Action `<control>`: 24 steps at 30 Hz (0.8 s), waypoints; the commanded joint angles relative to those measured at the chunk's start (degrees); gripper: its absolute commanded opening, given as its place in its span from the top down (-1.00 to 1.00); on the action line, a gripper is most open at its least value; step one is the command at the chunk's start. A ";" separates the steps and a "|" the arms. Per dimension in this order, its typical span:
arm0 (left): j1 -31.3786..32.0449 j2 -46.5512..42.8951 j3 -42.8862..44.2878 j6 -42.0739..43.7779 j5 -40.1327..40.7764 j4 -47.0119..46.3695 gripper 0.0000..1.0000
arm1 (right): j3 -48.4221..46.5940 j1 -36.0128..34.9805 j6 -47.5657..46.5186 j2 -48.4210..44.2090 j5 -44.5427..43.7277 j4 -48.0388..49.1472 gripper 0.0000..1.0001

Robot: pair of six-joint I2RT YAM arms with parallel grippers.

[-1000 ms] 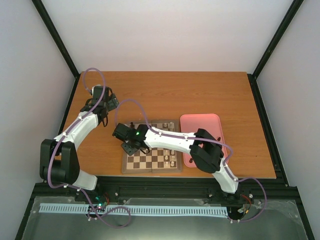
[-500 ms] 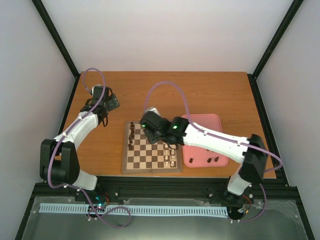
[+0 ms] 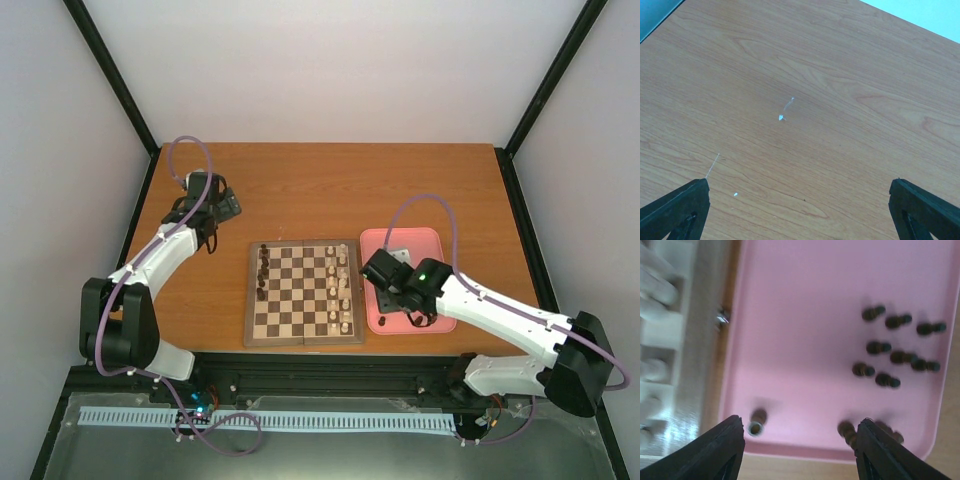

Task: Set up the chess pieces on the board
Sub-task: Pick up the chess piece from the storage box.

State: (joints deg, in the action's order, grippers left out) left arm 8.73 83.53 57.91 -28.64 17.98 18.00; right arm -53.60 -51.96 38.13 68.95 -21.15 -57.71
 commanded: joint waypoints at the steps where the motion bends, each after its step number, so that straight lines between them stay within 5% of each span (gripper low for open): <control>1: 1.33 0.99 1.57 0.13 0.10 -0.27 -0.99 | 4.81 1.75 6.78 -1.46 3.16 -2.93 -0.23; 24: 1.90 2.78 2.21 0.51 0.86 -0.36 -1.00 | 13.42 13.07 6.14 -2.10 8.72 1.53 -0.03</control>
State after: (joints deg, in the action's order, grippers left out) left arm 10.26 85.76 57.91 -28.62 18.00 18.00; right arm -40.40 -40.93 44.80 66.92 -12.53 -57.56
